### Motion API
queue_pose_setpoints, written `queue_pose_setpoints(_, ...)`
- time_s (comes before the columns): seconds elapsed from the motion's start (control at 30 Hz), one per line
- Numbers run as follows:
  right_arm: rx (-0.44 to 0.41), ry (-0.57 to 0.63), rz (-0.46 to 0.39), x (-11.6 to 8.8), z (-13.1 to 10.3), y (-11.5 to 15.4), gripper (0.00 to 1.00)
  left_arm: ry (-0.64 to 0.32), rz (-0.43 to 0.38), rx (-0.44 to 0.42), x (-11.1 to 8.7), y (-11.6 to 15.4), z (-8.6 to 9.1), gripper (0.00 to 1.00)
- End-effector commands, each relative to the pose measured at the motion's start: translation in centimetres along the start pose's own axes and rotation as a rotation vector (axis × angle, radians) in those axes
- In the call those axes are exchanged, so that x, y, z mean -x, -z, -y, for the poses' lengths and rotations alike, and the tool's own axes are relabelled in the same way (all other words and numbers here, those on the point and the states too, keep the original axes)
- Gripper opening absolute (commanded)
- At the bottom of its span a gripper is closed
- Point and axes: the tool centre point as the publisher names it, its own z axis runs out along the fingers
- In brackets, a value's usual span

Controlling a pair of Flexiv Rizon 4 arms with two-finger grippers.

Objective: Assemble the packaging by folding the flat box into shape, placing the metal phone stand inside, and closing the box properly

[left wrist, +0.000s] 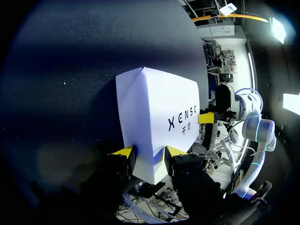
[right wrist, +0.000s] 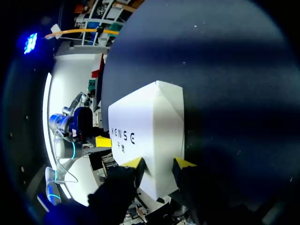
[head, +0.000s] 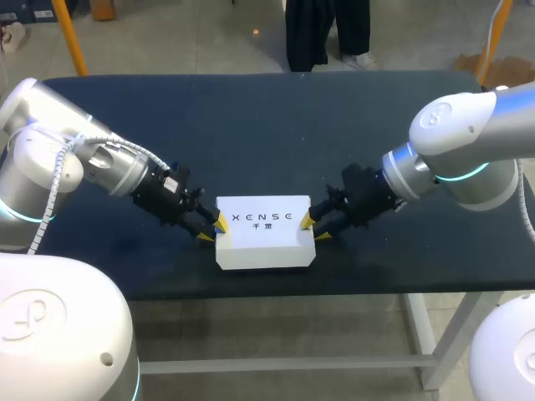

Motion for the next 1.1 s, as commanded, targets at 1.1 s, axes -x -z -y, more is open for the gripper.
queue_pose_setpoints(1.1,-0.013,-0.035,0.023,-0.87,-0.08,0.04,0.45,0.049,0.019,0.022,-0.03,0.28,-0.44,0.44)
